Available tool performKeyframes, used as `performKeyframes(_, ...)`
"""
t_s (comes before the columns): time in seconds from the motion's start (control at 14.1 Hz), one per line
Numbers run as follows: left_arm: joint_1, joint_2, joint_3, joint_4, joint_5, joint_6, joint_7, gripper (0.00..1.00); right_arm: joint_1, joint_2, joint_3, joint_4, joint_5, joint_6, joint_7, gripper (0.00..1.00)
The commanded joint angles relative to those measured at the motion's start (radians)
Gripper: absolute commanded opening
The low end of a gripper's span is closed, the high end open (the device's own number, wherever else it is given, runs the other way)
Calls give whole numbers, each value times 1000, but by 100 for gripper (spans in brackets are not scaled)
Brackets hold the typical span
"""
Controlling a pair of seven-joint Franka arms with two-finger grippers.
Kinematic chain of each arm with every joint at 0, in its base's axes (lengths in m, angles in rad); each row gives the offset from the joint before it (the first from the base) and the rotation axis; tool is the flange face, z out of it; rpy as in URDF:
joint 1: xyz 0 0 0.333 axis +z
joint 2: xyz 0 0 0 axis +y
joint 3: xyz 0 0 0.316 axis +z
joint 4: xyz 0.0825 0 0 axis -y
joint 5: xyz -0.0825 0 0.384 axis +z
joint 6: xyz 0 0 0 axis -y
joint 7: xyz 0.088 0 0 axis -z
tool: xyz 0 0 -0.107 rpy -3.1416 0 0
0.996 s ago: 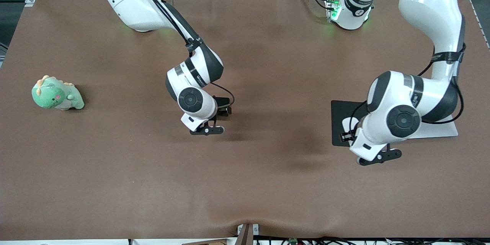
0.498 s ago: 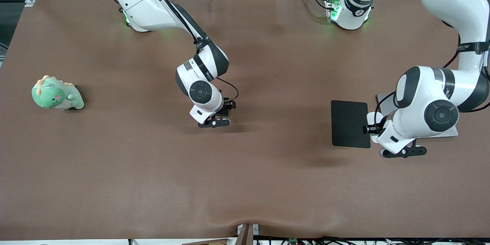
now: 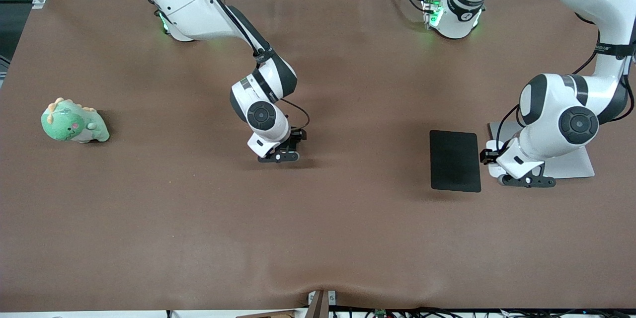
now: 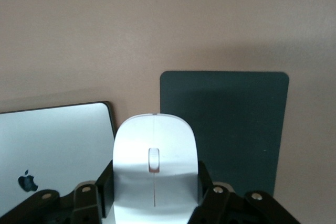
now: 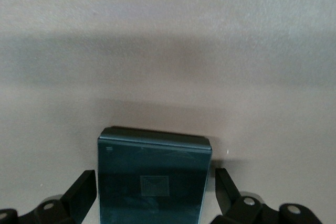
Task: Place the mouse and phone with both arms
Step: 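Carry the mouse toward the mouse pad while the right gripper grasps the phone, then lower the mouse onto the pad while the right gripper carries the phone toward the plush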
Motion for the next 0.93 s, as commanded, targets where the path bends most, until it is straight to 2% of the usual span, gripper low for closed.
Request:
performKeyframes(0.0, -5, -27, -7, -85, 14, 96, 14, 0, 14, -14, -5, -14, -4, 11, 52, 38)
performKeyframes(0.07, -5, -26, -7, -121, 14, 156, 14, 0, 2, -14, -5, -9, 3, 5, 57, 0)
performKeyframes(0.28, -13, -9, -9, -217, 14, 333, 10, 0, -38, -23, -5, -3, 5, -27, 51, 0)
performKeyframes(0.5, -63, 42, -7, -215, 12, 373, -13, 0, -93, -58, -5, 35, 3, -184, 46, 0)
performKeyframes(0.71, -68, 75, -7, -216, 15, 378, -17, 0, -148, -115, -13, 11, 0, -218, 35, 0)
performKeyframes(0.85, -65, 92, -7, -215, 58, 378, -17, 0, -184, -144, -13, -20, 0, -227, 12, 0)
